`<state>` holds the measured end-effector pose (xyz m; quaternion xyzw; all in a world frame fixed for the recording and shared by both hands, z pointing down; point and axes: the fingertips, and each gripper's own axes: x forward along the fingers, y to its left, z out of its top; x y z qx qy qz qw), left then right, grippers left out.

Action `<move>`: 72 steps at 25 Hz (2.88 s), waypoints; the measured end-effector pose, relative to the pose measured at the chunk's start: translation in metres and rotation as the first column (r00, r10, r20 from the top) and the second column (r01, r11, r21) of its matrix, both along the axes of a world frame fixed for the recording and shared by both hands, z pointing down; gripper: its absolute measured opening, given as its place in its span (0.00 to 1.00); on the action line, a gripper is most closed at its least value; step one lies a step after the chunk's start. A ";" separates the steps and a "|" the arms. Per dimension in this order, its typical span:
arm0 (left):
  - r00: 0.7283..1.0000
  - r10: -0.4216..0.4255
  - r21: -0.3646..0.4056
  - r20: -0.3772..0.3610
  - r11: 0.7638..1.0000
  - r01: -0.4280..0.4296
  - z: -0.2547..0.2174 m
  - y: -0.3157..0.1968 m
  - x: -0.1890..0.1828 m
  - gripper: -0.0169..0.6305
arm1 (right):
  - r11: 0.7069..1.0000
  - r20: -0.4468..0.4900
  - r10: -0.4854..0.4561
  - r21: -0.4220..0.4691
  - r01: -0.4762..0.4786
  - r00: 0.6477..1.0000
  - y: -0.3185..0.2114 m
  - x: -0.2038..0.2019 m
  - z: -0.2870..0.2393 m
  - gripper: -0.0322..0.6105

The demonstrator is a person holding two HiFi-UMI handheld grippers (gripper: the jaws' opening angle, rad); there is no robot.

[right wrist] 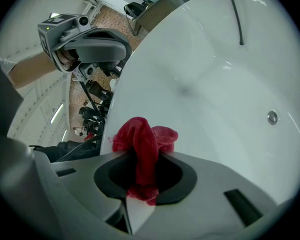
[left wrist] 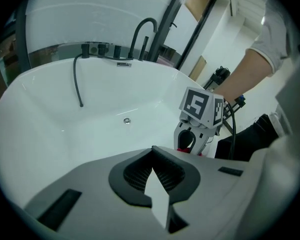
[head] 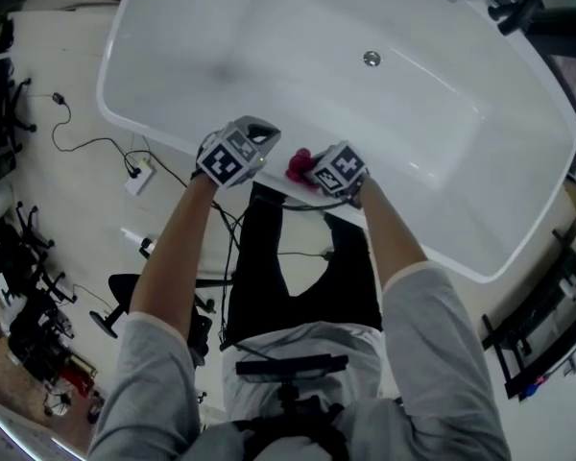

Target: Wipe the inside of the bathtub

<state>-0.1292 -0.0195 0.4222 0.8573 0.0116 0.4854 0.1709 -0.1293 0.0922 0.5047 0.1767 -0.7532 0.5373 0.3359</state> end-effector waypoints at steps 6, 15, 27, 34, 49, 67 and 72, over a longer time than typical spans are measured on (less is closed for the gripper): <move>0.997 -0.065 0.051 -0.033 0.996 0.067 -0.042 0.006 -0.007 0.03 | 0.999 0.015 -0.018 0.029 0.018 1.000 0.009 -0.002 -0.034 0.20; 0.969 -0.223 0.121 -0.109 0.964 0.235 -0.111 0.035 -0.025 0.03 | 0.969 0.049 0.022 0.245 -0.033 0.999 0.014 0.005 -0.128 0.20; 0.849 -0.385 0.254 -0.362 0.836 0.487 -0.307 0.068 -0.092 0.03 | 0.748 0.152 0.313 0.569 -0.342 0.937 0.030 0.004 -0.356 0.20; 0.805 -0.315 0.267 -0.502 0.830 0.490 -0.361 0.098 -0.118 0.03 | 0.555 0.171 0.568 0.642 -0.528 0.805 0.072 0.013 -0.410 0.20; 0.746 -0.188 0.202 -0.639 0.895 0.398 -0.407 0.177 -0.161 0.03 | 0.218 0.085 0.908 0.742 -0.634 0.411 0.226 0.017 -0.472 0.21; 0.771 -0.250 0.232 -0.585 0.859 0.456 -0.402 0.276 -0.112 0.03 | 0.183 0.030 0.947 0.770 -0.611 0.320 0.351 0.128 -0.460 0.21; 0.764 -0.282 0.222 -0.581 0.848 0.482 -0.404 0.299 -0.088 0.03 | 0.197 0.030 0.940 0.767 -0.611 0.340 0.375 0.153 -0.451 0.21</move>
